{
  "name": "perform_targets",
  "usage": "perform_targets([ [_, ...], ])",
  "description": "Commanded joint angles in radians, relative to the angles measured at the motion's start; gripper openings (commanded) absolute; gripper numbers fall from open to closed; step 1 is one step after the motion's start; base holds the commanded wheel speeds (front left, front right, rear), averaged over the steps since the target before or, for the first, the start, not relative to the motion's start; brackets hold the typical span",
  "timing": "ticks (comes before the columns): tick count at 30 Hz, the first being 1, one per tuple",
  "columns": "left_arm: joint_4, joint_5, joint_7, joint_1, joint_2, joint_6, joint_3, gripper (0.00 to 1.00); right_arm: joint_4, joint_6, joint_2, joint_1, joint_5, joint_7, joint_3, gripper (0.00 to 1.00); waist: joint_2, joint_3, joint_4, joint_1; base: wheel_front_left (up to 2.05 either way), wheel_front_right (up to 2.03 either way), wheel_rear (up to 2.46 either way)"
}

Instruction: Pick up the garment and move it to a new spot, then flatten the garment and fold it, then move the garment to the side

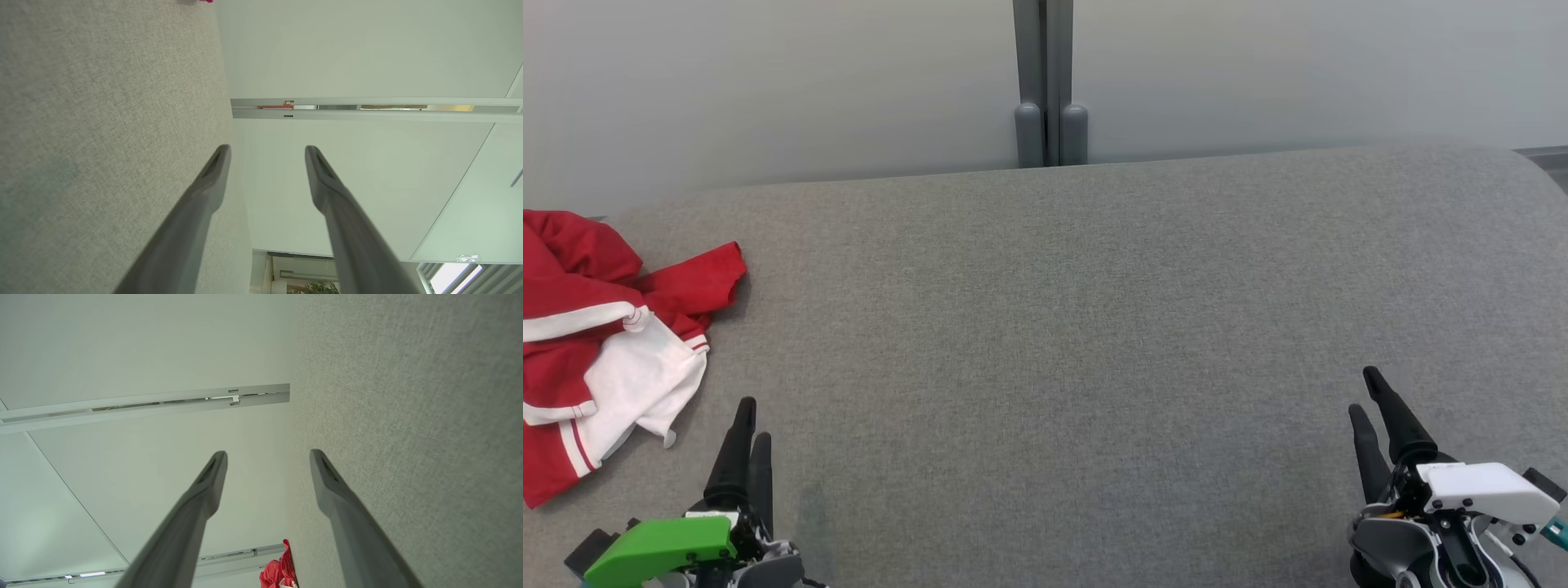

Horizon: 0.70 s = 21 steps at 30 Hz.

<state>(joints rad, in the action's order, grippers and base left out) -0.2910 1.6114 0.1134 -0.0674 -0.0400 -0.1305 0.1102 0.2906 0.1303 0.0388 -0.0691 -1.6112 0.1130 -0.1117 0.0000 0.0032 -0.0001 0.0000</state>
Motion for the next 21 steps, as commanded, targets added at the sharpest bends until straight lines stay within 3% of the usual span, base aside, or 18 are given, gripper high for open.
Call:
perform_targets([
  [1, 0.013, 0.000, -0.007, -0.004, -0.001, 0.000, -0.005, 1.00, -0.012, 0.000, 0.001, -0.005, 0.003, -0.007, 0.004, 1.00, 0.0000, 0.000, 0.000, 0.0000, 0.00, 0.00, 0.00],
  [11, 0.052, -0.018, -0.057, 0.006, -0.002, 0.000, -0.020, 1.00, -0.044, 0.000, 0.003, 0.001, 0.048, -0.057, 0.014, 1.00, 0.0000, 0.002, -0.001, 0.0000, 0.00, 0.00, 0.00],
  [21, 0.086, -0.114, -0.102, 0.004, -0.004, 0.000, 0.021, 1.00, -0.057, 0.000, 0.005, -0.017, 0.248, -0.102, -0.002, 1.00, 0.0000, 0.006, -0.001, 0.0000, 0.00, 0.00, 0.00],
])
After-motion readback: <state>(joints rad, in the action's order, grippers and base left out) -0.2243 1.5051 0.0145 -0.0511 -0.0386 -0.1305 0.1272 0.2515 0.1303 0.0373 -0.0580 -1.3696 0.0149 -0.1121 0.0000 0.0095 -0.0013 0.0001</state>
